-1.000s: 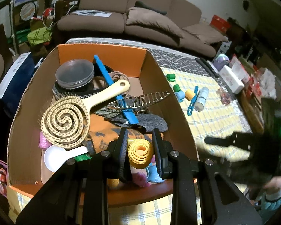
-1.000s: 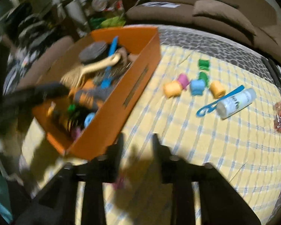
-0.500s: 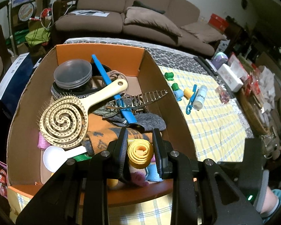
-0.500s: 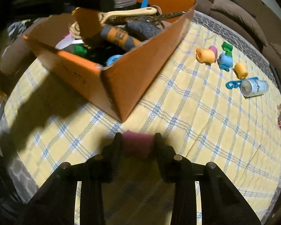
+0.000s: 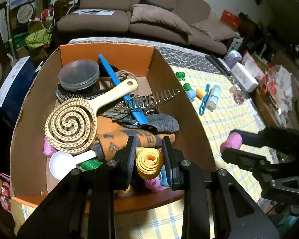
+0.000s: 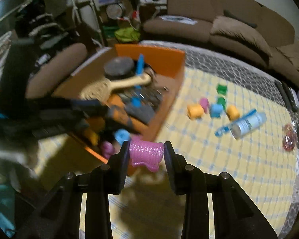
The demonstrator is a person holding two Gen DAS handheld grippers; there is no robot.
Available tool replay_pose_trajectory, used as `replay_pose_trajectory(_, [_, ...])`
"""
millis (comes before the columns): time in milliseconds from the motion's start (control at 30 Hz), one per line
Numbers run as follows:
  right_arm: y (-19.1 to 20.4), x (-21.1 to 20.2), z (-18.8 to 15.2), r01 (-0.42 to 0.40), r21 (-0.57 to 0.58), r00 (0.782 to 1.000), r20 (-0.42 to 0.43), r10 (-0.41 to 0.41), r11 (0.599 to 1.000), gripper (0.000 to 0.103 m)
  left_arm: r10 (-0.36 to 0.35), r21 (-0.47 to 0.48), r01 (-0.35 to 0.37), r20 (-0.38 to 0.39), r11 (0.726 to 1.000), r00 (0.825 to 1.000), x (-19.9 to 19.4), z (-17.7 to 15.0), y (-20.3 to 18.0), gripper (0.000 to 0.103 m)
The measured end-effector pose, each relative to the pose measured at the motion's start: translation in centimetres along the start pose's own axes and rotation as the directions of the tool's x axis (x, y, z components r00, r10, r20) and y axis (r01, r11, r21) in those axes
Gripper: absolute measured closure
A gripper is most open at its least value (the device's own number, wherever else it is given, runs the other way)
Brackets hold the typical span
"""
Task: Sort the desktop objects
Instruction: 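Hold the yellow roller in the box with the left tool while the right tool grasps the pink roller, then lower both rollers into the box and open both tools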
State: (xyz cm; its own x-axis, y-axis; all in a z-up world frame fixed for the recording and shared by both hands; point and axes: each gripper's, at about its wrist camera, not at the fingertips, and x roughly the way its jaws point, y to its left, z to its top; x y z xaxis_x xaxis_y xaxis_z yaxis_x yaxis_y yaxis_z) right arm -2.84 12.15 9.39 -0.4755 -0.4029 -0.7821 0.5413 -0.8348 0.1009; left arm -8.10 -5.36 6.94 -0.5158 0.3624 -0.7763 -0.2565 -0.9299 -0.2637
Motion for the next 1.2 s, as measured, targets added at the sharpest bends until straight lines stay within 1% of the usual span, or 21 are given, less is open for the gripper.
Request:
replay_pose_trajectory(167, [2.2,0.5,1.5,-0.025,-0.031,1.000,0.018,0.026,0.999,0.069,0.003,0.009,-0.003,-0.005,1.000,1.000,-0.3,-0.2,0.5,0.078])
replay_pose_trajectory(400, [2.6,2.2,2.2,-0.044,-0.027,0.999,0.028,0.045,0.999,0.069,0.006,0.006,-0.006,-0.015,1.000,1.000,-0.4,-0.4,1.3,0.078])
replay_pose_trajectory(600, [2.9,3.2,2.6,-0.071,-0.011,0.997,0.021,0.071,0.997,0.068,-0.013,-0.045,0.012,-0.018,0.999,1.000,-0.3,-0.2,2.7,0.078])
replay_pose_trajectory(733, [2.9,3.2,2.6,-0.076,-0.001,0.997,0.024,0.076,0.997,0.066,-0.033,-0.078,0.032,-0.001,0.996,0.999,-0.6,0.1,3.4,0.072])
replay_pose_trajectory(867, [2.6,3.0,2.6,-0.072,0.014,0.997,0.035,0.071,0.997,0.066,-0.038,-0.093,0.039,0.012,0.995,0.999,-1.1,0.3,3.6,0.070])
replay_pose_trajectory(933, [2.4,2.8,2.7,-0.068,0.019,0.997,0.042,0.067,0.998,0.059,-0.039,-0.098,0.041,0.017,0.994,0.999,-1.2,0.3,3.7,0.068])
replay_pose_trajectory(1067, [2.1,2.5,2.7,-0.058,0.026,0.997,0.049,0.056,0.998,0.053,-0.032,-0.107,0.035,0.026,0.994,0.999,-1.4,0.3,4.0,0.066])
replay_pose_trajectory(1133, [2.0,2.3,2.6,-0.044,0.028,0.998,0.055,0.042,0.999,0.045,-0.024,-0.106,0.027,0.030,0.994,0.999,-1.5,0.3,3.9,0.061])
replay_pose_trajectory(1200, [1.9,2.2,2.5,-0.026,0.031,0.998,0.059,0.024,0.999,0.039,-0.006,-0.099,0.009,0.037,0.995,0.999,-1.7,0.2,3.7,0.058])
